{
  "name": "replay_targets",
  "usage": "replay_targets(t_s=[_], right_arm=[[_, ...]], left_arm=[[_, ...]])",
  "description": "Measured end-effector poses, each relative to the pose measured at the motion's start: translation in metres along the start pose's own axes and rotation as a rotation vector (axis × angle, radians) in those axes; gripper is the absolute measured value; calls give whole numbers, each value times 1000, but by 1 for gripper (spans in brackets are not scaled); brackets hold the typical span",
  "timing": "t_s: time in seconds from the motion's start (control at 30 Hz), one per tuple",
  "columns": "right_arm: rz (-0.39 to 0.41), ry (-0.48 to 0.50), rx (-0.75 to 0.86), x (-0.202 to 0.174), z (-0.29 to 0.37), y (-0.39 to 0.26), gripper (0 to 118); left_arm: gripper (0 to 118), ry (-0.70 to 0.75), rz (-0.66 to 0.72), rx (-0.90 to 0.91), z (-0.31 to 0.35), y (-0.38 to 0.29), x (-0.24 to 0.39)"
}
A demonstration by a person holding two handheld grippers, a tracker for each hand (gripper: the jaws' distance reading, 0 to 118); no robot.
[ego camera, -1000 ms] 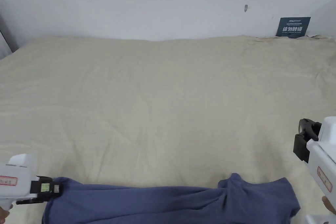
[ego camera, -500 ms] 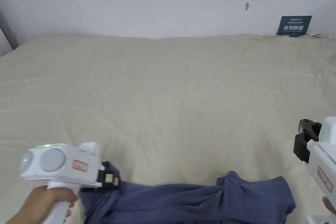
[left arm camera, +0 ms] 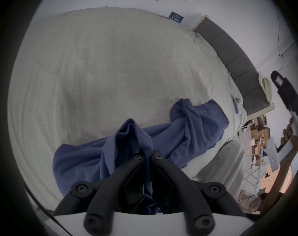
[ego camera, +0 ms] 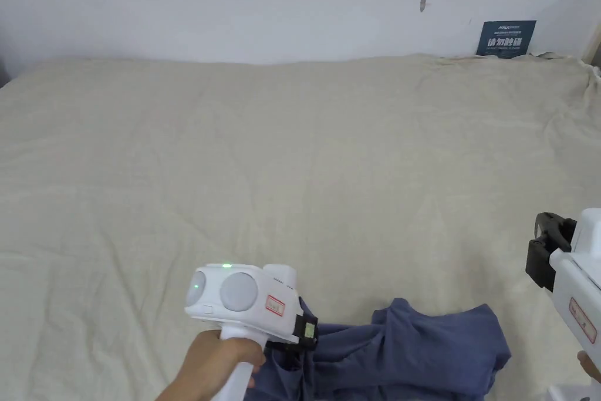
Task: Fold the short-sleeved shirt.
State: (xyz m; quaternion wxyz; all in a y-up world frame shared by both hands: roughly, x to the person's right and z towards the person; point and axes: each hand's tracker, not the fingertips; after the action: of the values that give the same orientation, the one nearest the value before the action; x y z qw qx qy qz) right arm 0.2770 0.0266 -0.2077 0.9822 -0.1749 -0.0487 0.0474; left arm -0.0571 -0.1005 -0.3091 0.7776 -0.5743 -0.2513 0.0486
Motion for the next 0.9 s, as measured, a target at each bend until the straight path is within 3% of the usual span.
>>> replay_targets(t_s=[0.13, 0.2, 0.27, 0.33, 0.37, 0.47, 0.7, 0.8, 0.9], right_arm=[[1, -4, -5, 2, 2, -2, 0], [1, -6, -9, 3, 2, -2, 0], [1, -8, -12, 3, 2, -3, 0], [-1, -7, -14, 3, 2, -3, 0], [-2, -6, -13, 3, 3, -3, 0], [-1, -3, -12, 2, 3, -2, 0], [-1, 10, -5, -2, 3, 2, 0], [0, 17, -3, -3, 2, 3, 0], [0, 20, 1, -4, 2, 4, 0]], left_arm=[[5, 75, -39, -4, -18, -3, 9], [20, 82, -65, -1, -18, -5, 15], [54, 72, -70, -1, -17, -5, 17], [95, 50, -68, 6, -9, -6, 22], [104, 40, -70, 19, -4, -7, 24], [115, 19, -74, 103, 20, -7, 27], [114, 23, -3, 295, 84, -15, 6], [113, 89, -9, 384, 101, -25, -9], [102, 199, -26, 439, 109, -35, -19]])
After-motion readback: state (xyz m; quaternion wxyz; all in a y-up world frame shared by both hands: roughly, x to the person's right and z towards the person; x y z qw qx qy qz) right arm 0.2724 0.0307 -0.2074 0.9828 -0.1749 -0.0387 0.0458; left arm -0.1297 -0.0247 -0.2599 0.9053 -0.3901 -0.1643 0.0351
